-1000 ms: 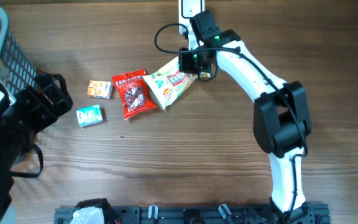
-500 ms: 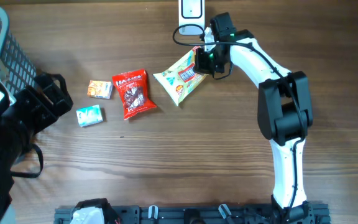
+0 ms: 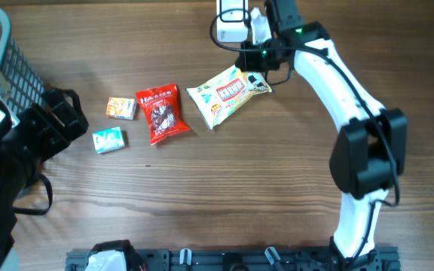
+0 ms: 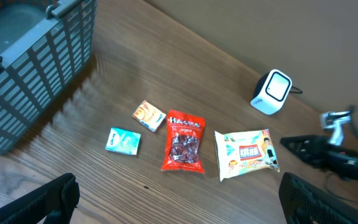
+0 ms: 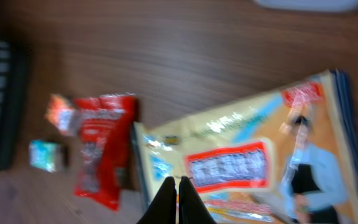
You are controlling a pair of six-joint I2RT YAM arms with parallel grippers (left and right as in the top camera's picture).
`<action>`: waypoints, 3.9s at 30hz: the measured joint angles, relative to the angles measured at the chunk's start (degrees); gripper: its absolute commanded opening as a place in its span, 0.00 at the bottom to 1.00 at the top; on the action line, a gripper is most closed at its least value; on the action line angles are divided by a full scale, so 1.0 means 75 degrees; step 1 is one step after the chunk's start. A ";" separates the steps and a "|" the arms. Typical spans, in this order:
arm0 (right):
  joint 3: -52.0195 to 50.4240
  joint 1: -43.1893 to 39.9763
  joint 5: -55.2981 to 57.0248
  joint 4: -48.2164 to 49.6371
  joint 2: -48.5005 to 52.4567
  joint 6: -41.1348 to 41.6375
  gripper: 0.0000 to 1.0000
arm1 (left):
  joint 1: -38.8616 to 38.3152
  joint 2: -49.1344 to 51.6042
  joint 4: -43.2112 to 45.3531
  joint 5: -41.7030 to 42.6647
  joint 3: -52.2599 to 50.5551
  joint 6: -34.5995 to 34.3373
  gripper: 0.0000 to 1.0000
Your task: Scan the item barcode
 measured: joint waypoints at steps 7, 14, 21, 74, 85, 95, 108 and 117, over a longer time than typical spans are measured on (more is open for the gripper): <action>-0.0664 0.0644 -0.1754 0.1740 0.0402 0.0160 0.04 | 0.0000 0.0000 0.0000 0.0000 0.0000 0.0000 1.00; -0.1408 0.0836 -0.2833 0.3319 0.1679 0.1014 0.04 | 0.0000 0.0000 0.0000 0.0000 0.0000 0.0000 1.00; -0.1431 0.0807 -0.3045 0.3672 0.2387 0.1486 0.04 | 0.0000 0.0000 0.0003 0.0000 0.0000 0.0000 1.00; -0.1483 -0.1035 -0.2017 0.2040 0.0877 0.0863 0.04 | 0.0000 0.0000 0.0003 0.0000 0.0000 0.0000 1.00; -0.1512 0.1262 -0.2043 0.2748 0.0554 0.0679 0.04 | 0.0000 0.0000 0.0003 0.0000 0.0000 0.0000 1.00; -0.1542 0.1489 -0.1550 0.3244 0.1999 0.1396 0.04 | 0.0000 0.0000 0.0000 0.0000 0.0000 0.0000 1.00; -0.1591 0.1189 -0.1649 0.1862 0.1040 0.0522 0.04 | 0.0000 0.0000 0.0000 0.0000 0.0000 0.0000 1.00; -0.1606 -0.0125 -0.1425 0.1070 -0.0248 0.0061 0.04 | 0.0000 0.0000 0.0003 0.0000 0.0000 0.0000 1.00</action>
